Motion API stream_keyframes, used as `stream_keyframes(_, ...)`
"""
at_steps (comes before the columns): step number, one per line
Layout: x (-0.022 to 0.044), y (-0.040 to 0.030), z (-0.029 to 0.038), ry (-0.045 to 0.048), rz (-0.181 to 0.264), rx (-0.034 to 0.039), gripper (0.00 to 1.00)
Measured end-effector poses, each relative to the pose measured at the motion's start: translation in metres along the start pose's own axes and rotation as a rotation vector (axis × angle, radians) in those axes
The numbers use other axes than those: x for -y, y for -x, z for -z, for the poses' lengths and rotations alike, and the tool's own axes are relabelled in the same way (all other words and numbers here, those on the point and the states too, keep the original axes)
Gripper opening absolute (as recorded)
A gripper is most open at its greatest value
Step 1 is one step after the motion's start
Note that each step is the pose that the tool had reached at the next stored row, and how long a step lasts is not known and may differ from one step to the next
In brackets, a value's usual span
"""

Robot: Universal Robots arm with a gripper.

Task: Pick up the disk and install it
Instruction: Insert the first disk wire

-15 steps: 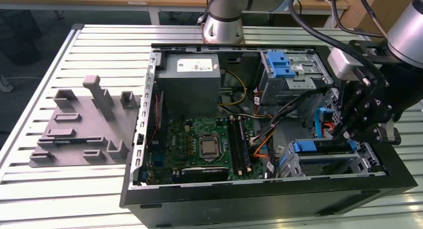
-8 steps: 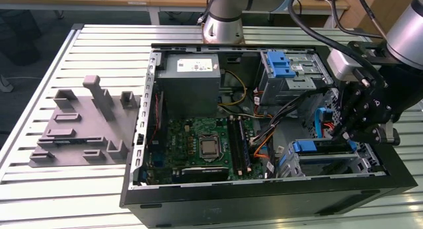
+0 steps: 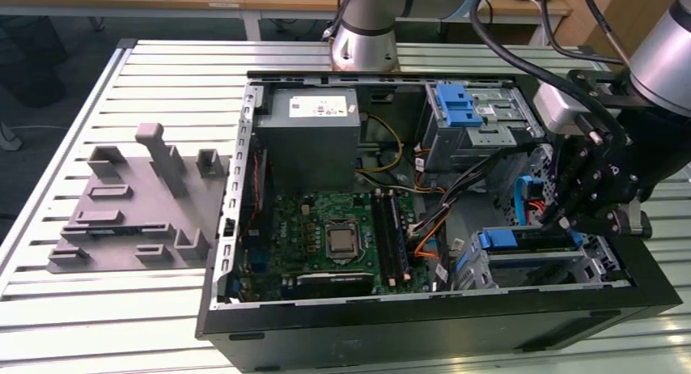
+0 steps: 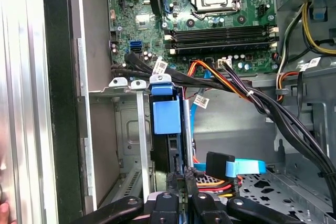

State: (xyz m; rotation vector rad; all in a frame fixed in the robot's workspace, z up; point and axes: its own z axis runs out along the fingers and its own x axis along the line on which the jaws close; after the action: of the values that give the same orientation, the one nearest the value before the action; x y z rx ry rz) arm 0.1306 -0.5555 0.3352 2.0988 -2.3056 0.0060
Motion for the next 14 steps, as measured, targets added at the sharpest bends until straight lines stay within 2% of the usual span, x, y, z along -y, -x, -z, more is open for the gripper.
stream_keyframes(14, 0.0000, -0.0001, -0.0007, 0.0029, 0.000, 0.0000, 0.16)
